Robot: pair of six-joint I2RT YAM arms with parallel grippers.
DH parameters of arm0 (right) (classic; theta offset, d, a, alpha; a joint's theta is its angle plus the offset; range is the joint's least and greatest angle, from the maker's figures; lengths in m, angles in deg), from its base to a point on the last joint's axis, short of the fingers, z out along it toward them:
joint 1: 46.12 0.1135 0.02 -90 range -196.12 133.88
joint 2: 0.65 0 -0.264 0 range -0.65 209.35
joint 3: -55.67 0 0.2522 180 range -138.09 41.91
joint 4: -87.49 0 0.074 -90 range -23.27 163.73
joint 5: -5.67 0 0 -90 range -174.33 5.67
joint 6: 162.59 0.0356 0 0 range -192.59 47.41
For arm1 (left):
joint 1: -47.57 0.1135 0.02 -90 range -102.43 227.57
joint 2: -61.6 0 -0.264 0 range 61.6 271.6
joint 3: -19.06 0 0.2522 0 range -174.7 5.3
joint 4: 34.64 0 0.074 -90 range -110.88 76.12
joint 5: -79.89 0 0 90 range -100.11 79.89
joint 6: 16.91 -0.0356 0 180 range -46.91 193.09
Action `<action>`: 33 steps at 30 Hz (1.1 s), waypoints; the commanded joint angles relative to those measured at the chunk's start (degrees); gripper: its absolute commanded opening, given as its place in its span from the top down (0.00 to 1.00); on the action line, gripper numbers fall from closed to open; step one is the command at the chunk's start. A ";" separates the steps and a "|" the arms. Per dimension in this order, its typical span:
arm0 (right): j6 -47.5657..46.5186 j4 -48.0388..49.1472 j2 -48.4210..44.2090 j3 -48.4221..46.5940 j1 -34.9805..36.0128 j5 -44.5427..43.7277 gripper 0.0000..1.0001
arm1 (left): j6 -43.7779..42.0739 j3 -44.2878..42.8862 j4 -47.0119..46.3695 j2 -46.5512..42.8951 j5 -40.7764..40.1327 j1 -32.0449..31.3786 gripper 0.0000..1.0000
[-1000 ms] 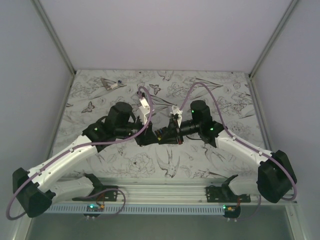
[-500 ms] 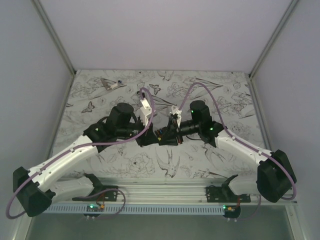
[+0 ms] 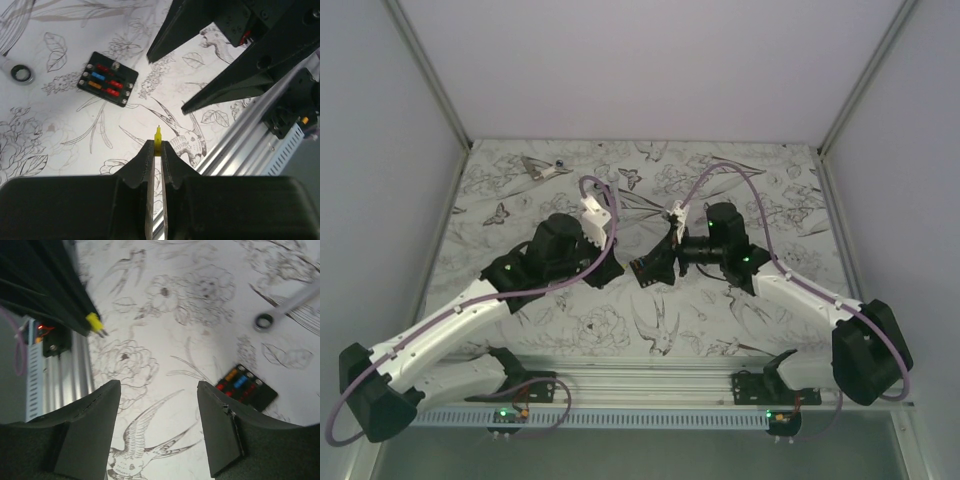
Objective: Snap on the fuse box
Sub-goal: Pick up the fuse from the center of the board, then move the fuse box base at the center of the board.
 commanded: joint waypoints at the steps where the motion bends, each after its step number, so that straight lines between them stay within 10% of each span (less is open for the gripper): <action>1: 4.07 2.70 -0.59 1.99 -2.14 -9.59 0.30 | 3.80 1.22 -0.45 -0.11 -7.60 0.33 1.00; 8: 10.29 4.09 1.25 4.18 -6.84 -21.50 0.26 | 7.84 1.42 1.16 1.60 -14.78 1.97 1.00; 33: 22.56 5.80 22.99 0.47 -3.66 -31.16 0.65 | 13.99 -0.45 5.84 6.57 -18.14 2.94 1.00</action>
